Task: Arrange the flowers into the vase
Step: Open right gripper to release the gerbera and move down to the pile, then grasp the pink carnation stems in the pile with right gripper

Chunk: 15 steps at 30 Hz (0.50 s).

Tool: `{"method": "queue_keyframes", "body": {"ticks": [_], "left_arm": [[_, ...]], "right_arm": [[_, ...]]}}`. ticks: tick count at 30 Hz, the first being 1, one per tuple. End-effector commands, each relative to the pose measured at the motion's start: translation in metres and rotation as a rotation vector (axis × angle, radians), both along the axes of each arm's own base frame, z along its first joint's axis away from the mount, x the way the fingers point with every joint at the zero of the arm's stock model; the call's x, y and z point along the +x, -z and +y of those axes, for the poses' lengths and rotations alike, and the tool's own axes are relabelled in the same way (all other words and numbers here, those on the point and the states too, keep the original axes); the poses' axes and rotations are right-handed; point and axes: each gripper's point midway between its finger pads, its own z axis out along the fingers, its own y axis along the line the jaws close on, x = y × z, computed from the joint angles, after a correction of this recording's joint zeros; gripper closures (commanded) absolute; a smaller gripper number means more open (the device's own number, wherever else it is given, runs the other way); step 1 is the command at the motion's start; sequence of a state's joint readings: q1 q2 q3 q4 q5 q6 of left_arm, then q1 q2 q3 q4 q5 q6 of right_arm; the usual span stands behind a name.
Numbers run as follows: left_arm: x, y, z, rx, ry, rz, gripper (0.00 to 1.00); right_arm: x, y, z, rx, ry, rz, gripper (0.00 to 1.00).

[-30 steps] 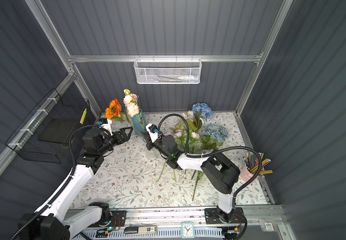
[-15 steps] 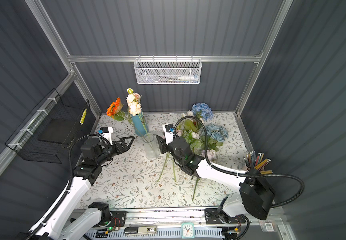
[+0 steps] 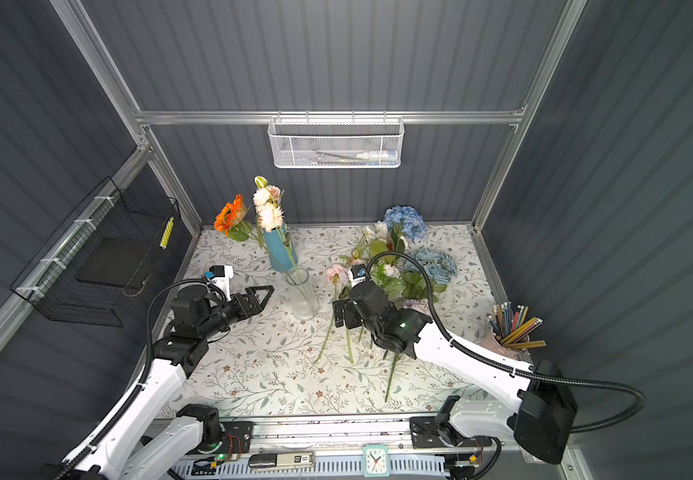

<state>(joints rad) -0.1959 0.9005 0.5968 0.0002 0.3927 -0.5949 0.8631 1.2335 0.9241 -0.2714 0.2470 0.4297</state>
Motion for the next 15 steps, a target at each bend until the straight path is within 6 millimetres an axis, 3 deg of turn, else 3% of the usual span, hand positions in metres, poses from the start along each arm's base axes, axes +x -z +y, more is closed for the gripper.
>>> {"method": "queue_keyframes", "body": {"ticks": [1, 8, 15], "left_arm": [[0.007, -0.012, -0.004, 0.018, 0.023, -0.089, 0.00], [0.013, -0.008, -0.002, 0.074, 0.029, -0.107, 0.00], [0.017, -0.017, 0.002, 0.075, -0.002, -0.151, 0.00]], "right_arm": [[-0.010, 0.003, 0.017, 0.055, -0.053, 0.105, 0.04], [0.002, 0.057, 0.035, -0.063, 0.100, 0.400, 0.32], [0.025, 0.106, 0.050, -0.193, 0.174, 0.476, 0.40]]}}
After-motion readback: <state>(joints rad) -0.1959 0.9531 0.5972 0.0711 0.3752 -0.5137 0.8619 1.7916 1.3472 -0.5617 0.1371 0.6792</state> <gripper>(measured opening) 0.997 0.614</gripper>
